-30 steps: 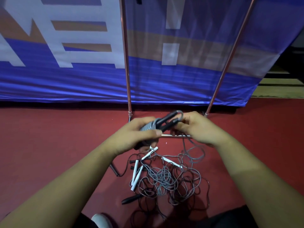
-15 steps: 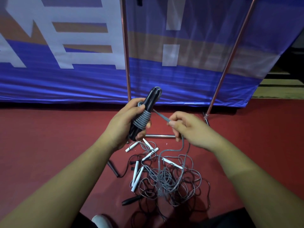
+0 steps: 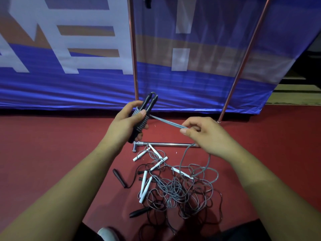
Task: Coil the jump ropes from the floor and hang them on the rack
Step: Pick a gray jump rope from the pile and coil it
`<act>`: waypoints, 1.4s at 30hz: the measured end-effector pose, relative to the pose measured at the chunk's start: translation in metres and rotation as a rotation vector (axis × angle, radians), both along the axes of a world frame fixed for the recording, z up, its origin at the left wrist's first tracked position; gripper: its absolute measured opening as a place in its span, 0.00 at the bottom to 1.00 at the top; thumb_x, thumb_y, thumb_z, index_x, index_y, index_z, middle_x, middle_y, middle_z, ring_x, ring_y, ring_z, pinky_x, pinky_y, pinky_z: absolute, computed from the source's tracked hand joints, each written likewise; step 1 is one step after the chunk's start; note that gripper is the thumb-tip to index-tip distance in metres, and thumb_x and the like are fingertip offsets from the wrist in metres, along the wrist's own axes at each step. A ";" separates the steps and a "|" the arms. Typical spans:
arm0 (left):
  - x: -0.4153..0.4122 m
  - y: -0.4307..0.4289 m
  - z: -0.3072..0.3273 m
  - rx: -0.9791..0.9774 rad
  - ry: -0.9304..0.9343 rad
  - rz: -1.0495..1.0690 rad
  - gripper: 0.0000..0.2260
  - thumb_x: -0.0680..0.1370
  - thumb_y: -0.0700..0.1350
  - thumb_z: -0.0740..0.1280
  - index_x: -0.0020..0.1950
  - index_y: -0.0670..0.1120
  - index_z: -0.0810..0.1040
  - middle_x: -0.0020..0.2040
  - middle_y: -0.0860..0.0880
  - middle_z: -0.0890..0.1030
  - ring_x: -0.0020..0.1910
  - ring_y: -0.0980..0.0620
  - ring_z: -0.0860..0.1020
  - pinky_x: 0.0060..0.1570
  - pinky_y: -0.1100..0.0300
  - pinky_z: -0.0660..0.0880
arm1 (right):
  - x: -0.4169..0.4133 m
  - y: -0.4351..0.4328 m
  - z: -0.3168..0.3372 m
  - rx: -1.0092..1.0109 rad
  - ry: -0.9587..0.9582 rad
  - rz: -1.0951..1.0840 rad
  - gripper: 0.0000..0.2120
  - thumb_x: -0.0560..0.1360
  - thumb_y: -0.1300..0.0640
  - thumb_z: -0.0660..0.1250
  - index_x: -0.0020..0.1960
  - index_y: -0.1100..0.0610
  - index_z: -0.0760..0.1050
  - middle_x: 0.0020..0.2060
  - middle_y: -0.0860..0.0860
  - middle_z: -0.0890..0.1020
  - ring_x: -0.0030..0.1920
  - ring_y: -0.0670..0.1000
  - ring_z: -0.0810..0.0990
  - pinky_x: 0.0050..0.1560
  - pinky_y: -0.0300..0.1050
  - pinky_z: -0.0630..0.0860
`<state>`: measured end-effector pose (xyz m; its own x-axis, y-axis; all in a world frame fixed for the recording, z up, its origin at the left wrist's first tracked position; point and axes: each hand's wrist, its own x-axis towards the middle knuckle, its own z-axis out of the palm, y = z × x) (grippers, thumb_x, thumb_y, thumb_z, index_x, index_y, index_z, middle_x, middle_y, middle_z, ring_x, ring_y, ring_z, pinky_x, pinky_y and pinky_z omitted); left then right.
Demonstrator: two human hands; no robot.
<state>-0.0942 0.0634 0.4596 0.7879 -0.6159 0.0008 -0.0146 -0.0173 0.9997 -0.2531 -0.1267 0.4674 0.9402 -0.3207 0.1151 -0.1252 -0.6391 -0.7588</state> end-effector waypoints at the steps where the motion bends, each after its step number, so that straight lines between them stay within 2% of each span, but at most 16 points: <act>1: 0.001 -0.001 -0.002 0.027 -0.035 0.004 0.08 0.81 0.44 0.65 0.60 0.49 0.76 0.36 0.42 0.81 0.24 0.47 0.73 0.24 0.63 0.68 | -0.001 0.003 0.002 0.000 0.009 0.016 0.05 0.78 0.54 0.68 0.44 0.51 0.79 0.23 0.45 0.71 0.27 0.46 0.70 0.34 0.43 0.69; 4: 0.006 -0.002 -0.012 0.185 -0.202 0.034 0.05 0.80 0.44 0.68 0.54 0.49 0.75 0.36 0.46 0.83 0.26 0.47 0.76 0.30 0.58 0.74 | -0.001 0.010 0.003 0.040 0.038 0.053 0.05 0.79 0.53 0.68 0.45 0.49 0.81 0.25 0.45 0.75 0.28 0.45 0.77 0.36 0.44 0.75; 7: 0.011 0.002 -0.022 0.480 -0.486 0.023 0.10 0.77 0.52 0.71 0.55 0.55 0.73 0.39 0.51 0.83 0.31 0.50 0.82 0.40 0.55 0.79 | 0.001 0.018 0.002 0.080 0.039 0.064 0.04 0.76 0.56 0.70 0.43 0.53 0.82 0.27 0.45 0.73 0.29 0.44 0.70 0.35 0.43 0.69; 11: -0.004 -0.004 -0.031 0.833 -0.817 -0.102 0.17 0.76 0.57 0.69 0.61 0.56 0.69 0.47 0.44 0.82 0.47 0.38 0.81 0.44 0.50 0.77 | 0.002 0.024 0.007 -0.019 0.019 0.057 0.05 0.75 0.56 0.71 0.41 0.54 0.83 0.28 0.48 0.74 0.30 0.42 0.68 0.33 0.41 0.66; 14: -0.022 -0.013 -0.036 0.907 -0.927 -0.275 0.19 0.74 0.64 0.67 0.60 0.57 0.70 0.49 0.47 0.82 0.50 0.41 0.81 0.44 0.51 0.78 | 0.002 0.023 0.009 -0.032 -0.046 0.025 0.05 0.75 0.56 0.71 0.42 0.53 0.84 0.32 0.48 0.82 0.32 0.43 0.74 0.35 0.38 0.70; 17: -0.036 -0.018 -0.037 0.914 -0.946 -0.392 0.29 0.69 0.75 0.64 0.63 0.61 0.74 0.46 0.51 0.82 0.49 0.47 0.81 0.42 0.56 0.76 | 0.002 0.015 0.009 -0.055 -0.091 -0.016 0.03 0.74 0.57 0.72 0.43 0.53 0.85 0.36 0.45 0.85 0.38 0.42 0.80 0.40 0.34 0.73; 19: -0.042 -0.020 -0.034 0.896 -1.024 -0.425 0.28 0.70 0.74 0.62 0.66 0.63 0.73 0.39 0.50 0.80 0.45 0.47 0.80 0.38 0.57 0.72 | 0.002 0.007 0.007 -0.062 -0.119 -0.035 0.02 0.73 0.57 0.73 0.43 0.52 0.85 0.36 0.44 0.85 0.39 0.40 0.80 0.41 0.33 0.72; 20: -0.043 -0.020 -0.032 0.853 -1.040 -0.443 0.26 0.71 0.72 0.62 0.66 0.64 0.73 0.35 0.50 0.77 0.40 0.48 0.79 0.37 0.57 0.70 | 0.003 0.002 0.004 -0.042 -0.132 -0.052 0.01 0.72 0.57 0.74 0.42 0.52 0.85 0.36 0.45 0.85 0.39 0.41 0.81 0.42 0.36 0.74; 23: -0.040 -0.017 -0.027 0.680 -0.986 -0.527 0.17 0.73 0.68 0.63 0.59 0.64 0.73 0.29 0.49 0.73 0.30 0.55 0.73 0.34 0.55 0.73 | 0.005 -0.015 -0.002 0.074 -0.155 -0.122 0.04 0.69 0.56 0.78 0.40 0.52 0.83 0.32 0.52 0.82 0.34 0.52 0.77 0.39 0.46 0.73; 26: -0.039 -0.014 -0.018 0.413 -0.693 -0.616 0.07 0.76 0.57 0.69 0.49 0.58 0.75 0.33 0.49 0.76 0.31 0.54 0.74 0.35 0.54 0.74 | 0.007 -0.024 -0.007 0.213 -0.145 -0.118 0.06 0.69 0.59 0.78 0.41 0.55 0.80 0.27 0.55 0.72 0.28 0.47 0.67 0.31 0.40 0.65; 29: -0.040 -0.012 -0.012 0.096 -0.279 -0.558 0.04 0.78 0.46 0.70 0.51 0.52 0.76 0.35 0.44 0.78 0.29 0.50 0.75 0.27 0.59 0.71 | 0.008 -0.027 -0.010 0.279 -0.077 -0.072 0.05 0.74 0.62 0.73 0.42 0.54 0.80 0.29 0.54 0.77 0.27 0.45 0.72 0.31 0.39 0.70; 31: -0.040 -0.013 -0.009 -0.037 -0.126 -0.487 0.13 0.78 0.47 0.70 0.60 0.51 0.73 0.36 0.42 0.78 0.26 0.47 0.74 0.26 0.61 0.69 | 0.010 -0.025 -0.013 0.267 -0.008 -0.036 0.07 0.77 0.62 0.70 0.43 0.51 0.80 0.30 0.52 0.80 0.28 0.46 0.75 0.33 0.41 0.72; 33: -0.039 -0.015 -0.005 -0.092 -0.058 -0.408 0.21 0.79 0.47 0.69 0.70 0.56 0.69 0.38 0.40 0.79 0.26 0.46 0.75 0.25 0.63 0.68 | 0.011 -0.021 -0.017 0.273 0.050 0.012 0.09 0.78 0.63 0.68 0.46 0.49 0.79 0.31 0.51 0.80 0.29 0.46 0.77 0.34 0.43 0.73; 35: -0.037 -0.016 -0.002 -0.107 -0.022 -0.329 0.22 0.79 0.47 0.67 0.72 0.58 0.70 0.38 0.39 0.79 0.26 0.46 0.74 0.24 0.64 0.67 | 0.012 -0.016 -0.019 0.319 0.087 0.050 0.09 0.80 0.63 0.65 0.48 0.50 0.78 0.33 0.51 0.81 0.31 0.46 0.78 0.36 0.43 0.74; 39: -0.031 -0.016 0.000 -0.095 0.021 -0.232 0.12 0.80 0.43 0.65 0.63 0.45 0.76 0.35 0.37 0.78 0.23 0.46 0.72 0.23 0.65 0.67 | 0.012 -0.011 -0.020 0.232 0.102 0.066 0.09 0.80 0.60 0.64 0.48 0.47 0.78 0.32 0.49 0.80 0.36 0.49 0.77 0.44 0.46 0.72; 42: -0.027 -0.015 0.002 -0.082 0.017 -0.226 0.06 0.79 0.44 0.65 0.54 0.46 0.77 0.35 0.38 0.78 0.23 0.46 0.72 0.25 0.61 0.66 | 0.010 -0.007 -0.017 0.234 0.109 0.055 0.05 0.81 0.56 0.65 0.48 0.51 0.78 0.27 0.49 0.76 0.31 0.47 0.77 0.41 0.44 0.72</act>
<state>-0.1210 0.0480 0.4615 0.6303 -0.7750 0.0454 0.0083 0.0653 0.9978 -0.2427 -0.1341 0.4499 0.9596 -0.2751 -0.0591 -0.1844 -0.4560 -0.8707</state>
